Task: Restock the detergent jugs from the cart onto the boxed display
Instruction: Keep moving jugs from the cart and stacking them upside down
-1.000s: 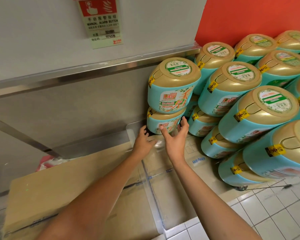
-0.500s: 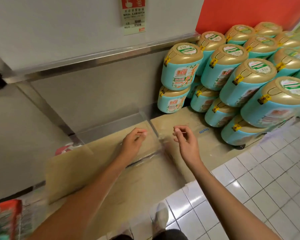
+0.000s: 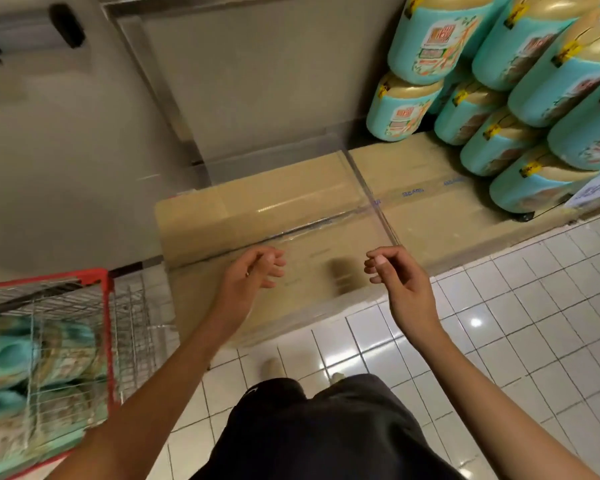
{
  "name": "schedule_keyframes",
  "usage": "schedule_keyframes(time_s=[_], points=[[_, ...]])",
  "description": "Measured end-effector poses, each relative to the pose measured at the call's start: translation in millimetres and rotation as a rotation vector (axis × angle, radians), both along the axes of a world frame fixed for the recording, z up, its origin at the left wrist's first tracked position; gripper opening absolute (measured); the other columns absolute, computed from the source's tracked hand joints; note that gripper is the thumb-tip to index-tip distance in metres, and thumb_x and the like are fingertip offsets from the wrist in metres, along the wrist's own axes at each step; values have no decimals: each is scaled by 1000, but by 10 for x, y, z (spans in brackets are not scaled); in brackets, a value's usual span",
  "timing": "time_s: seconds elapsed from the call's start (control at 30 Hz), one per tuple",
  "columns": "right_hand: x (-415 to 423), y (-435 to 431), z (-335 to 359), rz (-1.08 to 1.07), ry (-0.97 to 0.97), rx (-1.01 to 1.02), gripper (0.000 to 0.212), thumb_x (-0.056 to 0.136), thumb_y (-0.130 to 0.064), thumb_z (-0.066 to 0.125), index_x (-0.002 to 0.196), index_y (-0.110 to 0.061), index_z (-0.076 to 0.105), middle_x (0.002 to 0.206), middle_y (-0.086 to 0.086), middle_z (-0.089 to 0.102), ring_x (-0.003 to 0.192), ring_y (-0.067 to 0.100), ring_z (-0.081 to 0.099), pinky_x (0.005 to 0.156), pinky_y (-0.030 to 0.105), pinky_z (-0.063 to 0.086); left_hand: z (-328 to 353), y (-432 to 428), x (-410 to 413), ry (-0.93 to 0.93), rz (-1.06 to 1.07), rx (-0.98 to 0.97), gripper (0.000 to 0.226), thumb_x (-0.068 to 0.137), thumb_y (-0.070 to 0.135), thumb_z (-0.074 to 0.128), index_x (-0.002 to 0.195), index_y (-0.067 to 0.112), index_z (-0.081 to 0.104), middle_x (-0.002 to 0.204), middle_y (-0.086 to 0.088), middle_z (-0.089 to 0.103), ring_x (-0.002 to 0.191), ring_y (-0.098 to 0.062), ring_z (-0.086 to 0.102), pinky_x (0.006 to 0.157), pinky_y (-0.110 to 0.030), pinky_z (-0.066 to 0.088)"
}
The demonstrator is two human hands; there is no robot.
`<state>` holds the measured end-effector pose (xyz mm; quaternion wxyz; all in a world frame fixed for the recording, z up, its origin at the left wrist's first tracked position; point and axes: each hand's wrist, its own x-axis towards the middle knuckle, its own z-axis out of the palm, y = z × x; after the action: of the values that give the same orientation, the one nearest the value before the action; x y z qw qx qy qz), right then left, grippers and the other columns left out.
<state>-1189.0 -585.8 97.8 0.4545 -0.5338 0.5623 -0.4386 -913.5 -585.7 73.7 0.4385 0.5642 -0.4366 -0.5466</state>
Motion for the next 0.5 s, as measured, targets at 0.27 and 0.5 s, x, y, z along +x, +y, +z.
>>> schedule_keyframes(time_s=[0.27, 0.5], points=[[-476, 422, -249, 144, -1, 74, 23, 102, -40, 60, 110, -22, 71, 99, 2, 74, 97, 28, 71, 84, 41, 58, -245, 1045, -409, -19, 218, 91, 38, 99, 51, 55, 110, 19, 72, 106, -3, 77, 95, -23, 74, 78, -30, 60], [-840, 835, -536, 520, 63, 217, 16, 108, -9, 56, 104, -14, 70, 95, 0, 73, 91, 22, 70, 83, 31, 56, -247, 2256, -1007, 4, 544, 145, 48, 96, 58, 56, 110, 15, 71, 106, -7, 77, 98, -30, 75, 80, -36, 62]])
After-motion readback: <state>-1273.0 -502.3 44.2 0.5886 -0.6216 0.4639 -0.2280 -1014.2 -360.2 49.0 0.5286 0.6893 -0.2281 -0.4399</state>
